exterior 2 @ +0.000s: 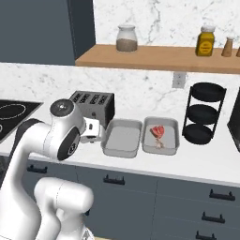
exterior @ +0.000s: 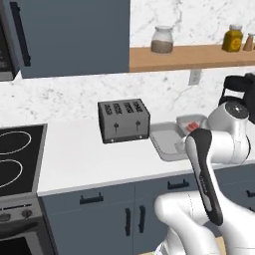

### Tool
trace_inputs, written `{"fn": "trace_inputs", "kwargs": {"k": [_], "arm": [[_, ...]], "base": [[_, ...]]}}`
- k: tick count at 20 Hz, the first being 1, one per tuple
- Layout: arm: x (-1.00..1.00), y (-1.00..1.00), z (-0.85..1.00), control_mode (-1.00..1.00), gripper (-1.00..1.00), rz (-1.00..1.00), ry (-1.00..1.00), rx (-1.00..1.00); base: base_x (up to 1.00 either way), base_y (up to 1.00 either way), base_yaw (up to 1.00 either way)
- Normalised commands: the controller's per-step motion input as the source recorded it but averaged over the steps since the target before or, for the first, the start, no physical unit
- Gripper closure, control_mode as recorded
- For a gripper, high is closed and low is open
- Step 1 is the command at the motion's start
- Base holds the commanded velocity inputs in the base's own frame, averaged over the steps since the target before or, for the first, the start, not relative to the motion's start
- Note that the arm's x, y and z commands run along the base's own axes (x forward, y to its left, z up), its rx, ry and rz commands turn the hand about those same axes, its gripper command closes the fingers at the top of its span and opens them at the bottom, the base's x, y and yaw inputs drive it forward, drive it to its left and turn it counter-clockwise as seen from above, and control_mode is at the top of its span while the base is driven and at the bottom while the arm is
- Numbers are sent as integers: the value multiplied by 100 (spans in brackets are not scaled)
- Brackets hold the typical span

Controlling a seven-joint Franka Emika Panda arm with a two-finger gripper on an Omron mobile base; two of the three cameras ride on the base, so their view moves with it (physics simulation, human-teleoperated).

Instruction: Place one garlic and one steak in each tupperware on the nearby counter, to pack two identical lunches.

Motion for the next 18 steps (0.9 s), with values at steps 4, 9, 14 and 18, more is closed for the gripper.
{"fn": "trace_inputs", "kwargs": {"k": [4,9,14,18], "arm": [[0,0,0,100,100,0,0,0],[0,0,0,100,100,0,0,0],[51,6,-16,-100,100,-15,5,0],[100,11,-84,-100,100,-12,5,0]], "base": [[50,-5,-17],[63,-1,-25],[13,0,-4],[0,0,0]]}}
